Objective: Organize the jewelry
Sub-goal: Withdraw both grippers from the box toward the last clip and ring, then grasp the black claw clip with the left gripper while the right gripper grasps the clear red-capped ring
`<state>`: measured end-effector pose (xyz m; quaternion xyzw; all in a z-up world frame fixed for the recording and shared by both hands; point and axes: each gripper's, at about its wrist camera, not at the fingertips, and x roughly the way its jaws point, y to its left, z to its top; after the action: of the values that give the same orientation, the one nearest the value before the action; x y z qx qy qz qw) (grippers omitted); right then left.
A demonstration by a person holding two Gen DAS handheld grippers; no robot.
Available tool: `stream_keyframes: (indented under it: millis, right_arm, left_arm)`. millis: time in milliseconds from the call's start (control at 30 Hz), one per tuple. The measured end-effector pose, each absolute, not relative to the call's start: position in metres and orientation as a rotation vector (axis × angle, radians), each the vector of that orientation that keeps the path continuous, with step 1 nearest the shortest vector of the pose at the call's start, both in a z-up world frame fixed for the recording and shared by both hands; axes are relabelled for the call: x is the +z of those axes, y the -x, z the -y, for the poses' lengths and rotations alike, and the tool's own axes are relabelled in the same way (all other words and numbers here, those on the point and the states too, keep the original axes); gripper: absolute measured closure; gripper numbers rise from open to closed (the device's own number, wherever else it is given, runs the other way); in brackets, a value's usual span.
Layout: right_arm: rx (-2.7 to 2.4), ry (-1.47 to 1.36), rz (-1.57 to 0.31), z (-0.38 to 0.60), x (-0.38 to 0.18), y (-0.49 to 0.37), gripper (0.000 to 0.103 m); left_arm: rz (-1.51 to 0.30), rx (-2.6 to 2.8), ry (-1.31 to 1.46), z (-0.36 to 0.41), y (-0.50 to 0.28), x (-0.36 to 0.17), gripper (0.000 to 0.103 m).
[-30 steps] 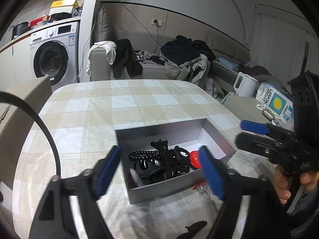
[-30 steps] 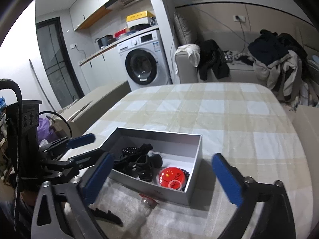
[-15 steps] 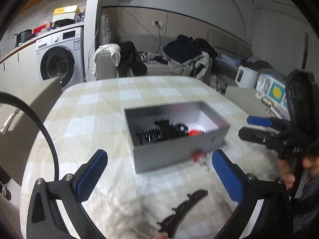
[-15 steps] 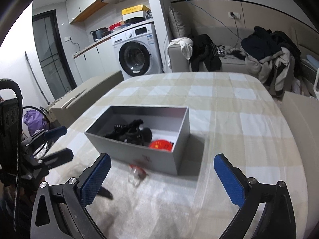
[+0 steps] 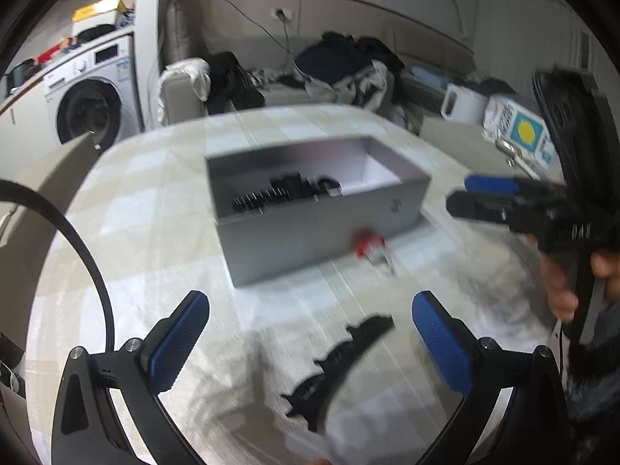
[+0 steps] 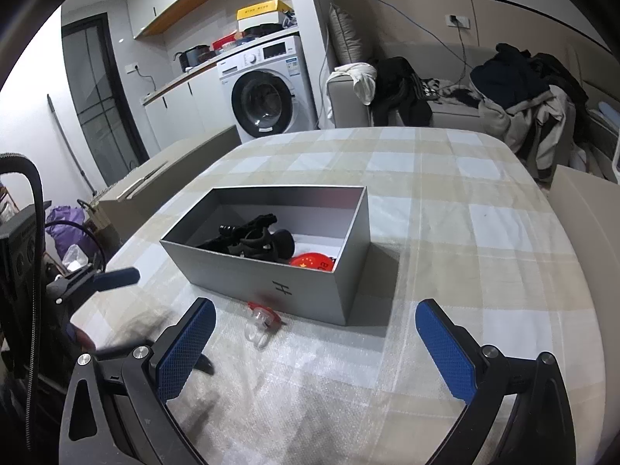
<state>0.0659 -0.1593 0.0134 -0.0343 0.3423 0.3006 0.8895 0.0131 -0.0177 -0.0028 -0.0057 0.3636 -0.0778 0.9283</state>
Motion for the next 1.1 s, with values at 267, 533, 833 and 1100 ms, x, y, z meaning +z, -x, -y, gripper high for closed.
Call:
stream_keyframes:
  millis: [267,533,833,1100]
  right_arm:
    - [0.63,0.084,-0.726,0.157,0.008,-0.066,0.0]
    - [0.638,0.093,-0.741,0.155,0.006,-0.066,0.0]
    - [0.647,0.065,-0.822,0.152,-0.005,-0.072,0.0]
    - [0.687,0.076,-0.834,0.145,-0.006,-0.067,0.0]
  left_arm:
    - [-0.821,-0.226,-0.014,0.02,-0.009,-0.015,0.031]
    - [-0.833,-0.266,-0.077,0.027,-0.003,-0.018,0.084]
    - [-0.77,-0.244,-0.001,0.014,-0.003,-0.004,0.098]
    - [-0.802,-0.282,0.032,0.014,-0.005,-0.008,0.092]
